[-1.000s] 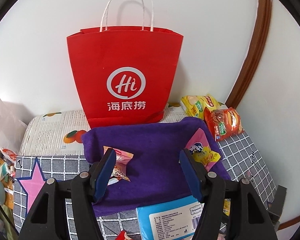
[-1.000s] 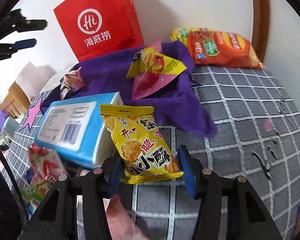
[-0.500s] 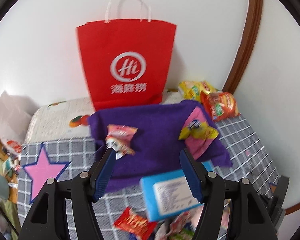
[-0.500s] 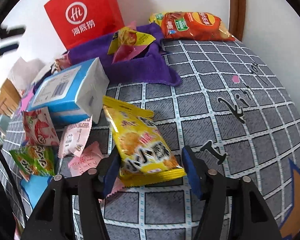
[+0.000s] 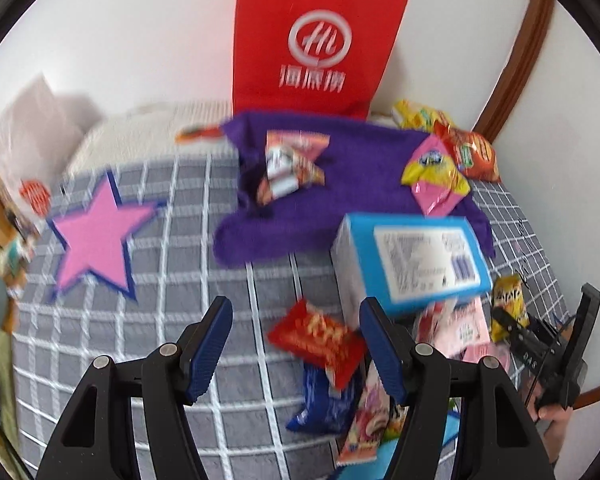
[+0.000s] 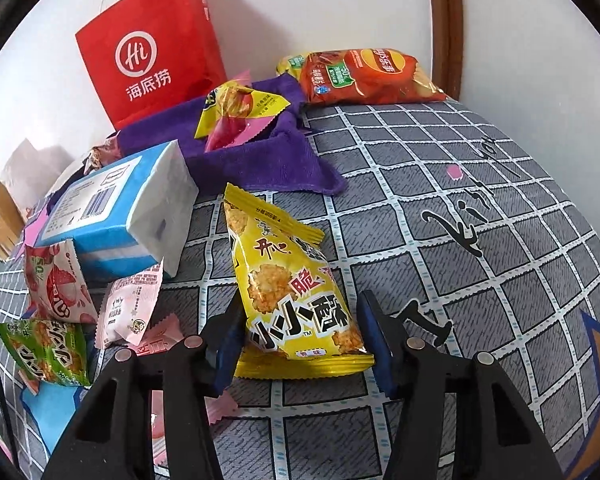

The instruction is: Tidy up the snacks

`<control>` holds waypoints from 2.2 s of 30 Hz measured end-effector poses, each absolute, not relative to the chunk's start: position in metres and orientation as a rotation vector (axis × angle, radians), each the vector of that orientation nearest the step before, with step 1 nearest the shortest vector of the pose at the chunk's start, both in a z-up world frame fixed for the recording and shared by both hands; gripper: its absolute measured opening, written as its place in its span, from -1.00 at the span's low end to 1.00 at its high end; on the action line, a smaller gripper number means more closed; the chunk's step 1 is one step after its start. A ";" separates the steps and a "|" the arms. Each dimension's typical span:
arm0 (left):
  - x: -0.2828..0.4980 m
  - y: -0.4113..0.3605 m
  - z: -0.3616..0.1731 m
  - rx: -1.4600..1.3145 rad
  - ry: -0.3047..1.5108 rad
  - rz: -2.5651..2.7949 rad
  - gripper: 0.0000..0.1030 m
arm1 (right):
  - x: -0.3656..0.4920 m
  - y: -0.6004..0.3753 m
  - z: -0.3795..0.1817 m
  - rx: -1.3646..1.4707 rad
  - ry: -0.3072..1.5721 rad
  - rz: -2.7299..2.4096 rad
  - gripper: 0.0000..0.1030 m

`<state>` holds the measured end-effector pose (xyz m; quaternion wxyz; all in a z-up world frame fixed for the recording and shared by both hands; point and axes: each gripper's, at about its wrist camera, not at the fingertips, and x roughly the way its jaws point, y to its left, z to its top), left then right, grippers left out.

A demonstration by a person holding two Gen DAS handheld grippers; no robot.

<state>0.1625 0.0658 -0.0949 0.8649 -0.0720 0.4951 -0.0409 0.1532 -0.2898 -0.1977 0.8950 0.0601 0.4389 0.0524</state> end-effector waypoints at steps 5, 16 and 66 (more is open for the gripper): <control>0.155 0.062 -0.124 -0.177 1.089 -0.089 0.24 | 0.153 -0.288 -0.198 0.116 0.912 0.102 0.05; 0.163 0.047 -0.141 -0.108 1.123 -0.129 0.24 | 0.154 -0.287 -0.199 0.097 0.914 0.101 0.07; 0.149 0.096 -0.158 -0.216 1.123 -0.174 -0.04 | 0.156 -0.276 -0.201 0.041 0.929 0.113 0.25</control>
